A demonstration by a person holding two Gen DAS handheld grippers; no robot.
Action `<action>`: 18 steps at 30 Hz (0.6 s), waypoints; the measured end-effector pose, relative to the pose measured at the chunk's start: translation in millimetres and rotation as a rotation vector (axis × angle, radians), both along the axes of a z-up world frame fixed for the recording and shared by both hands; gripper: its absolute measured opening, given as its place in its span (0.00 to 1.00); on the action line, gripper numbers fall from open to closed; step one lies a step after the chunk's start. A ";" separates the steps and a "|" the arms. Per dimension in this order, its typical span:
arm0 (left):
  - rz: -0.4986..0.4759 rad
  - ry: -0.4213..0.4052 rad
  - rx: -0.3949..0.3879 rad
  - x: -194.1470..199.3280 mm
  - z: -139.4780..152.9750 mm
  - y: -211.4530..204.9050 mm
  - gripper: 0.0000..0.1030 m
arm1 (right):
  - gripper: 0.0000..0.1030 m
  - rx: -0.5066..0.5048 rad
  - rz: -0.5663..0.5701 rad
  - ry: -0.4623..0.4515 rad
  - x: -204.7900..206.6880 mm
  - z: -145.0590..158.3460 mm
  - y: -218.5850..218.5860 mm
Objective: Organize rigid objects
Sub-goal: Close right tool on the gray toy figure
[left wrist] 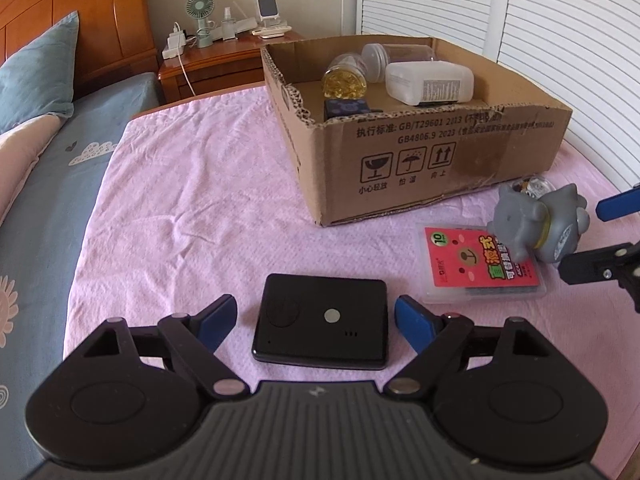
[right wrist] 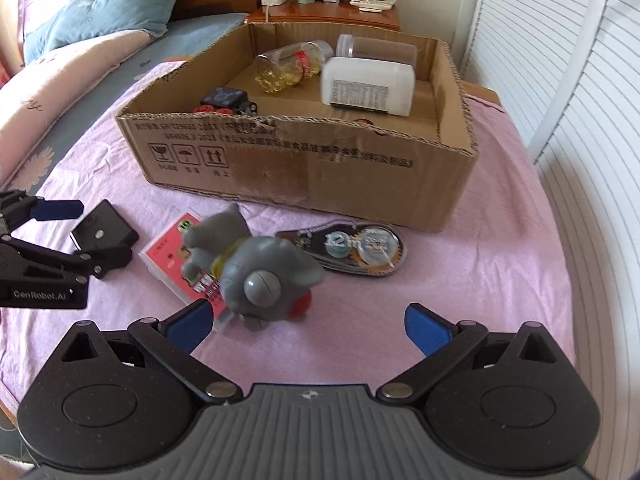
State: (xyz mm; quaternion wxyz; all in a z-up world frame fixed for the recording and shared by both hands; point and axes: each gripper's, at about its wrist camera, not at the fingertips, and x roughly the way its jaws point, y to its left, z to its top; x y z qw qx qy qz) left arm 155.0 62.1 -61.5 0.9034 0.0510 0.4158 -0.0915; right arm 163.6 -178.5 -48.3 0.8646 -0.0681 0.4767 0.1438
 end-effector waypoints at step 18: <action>-0.026 0.001 -0.032 -0.4 -1.6 5.7 0.83 | 1.00 0.146 -0.086 0.060 22.8 -4.8 34.8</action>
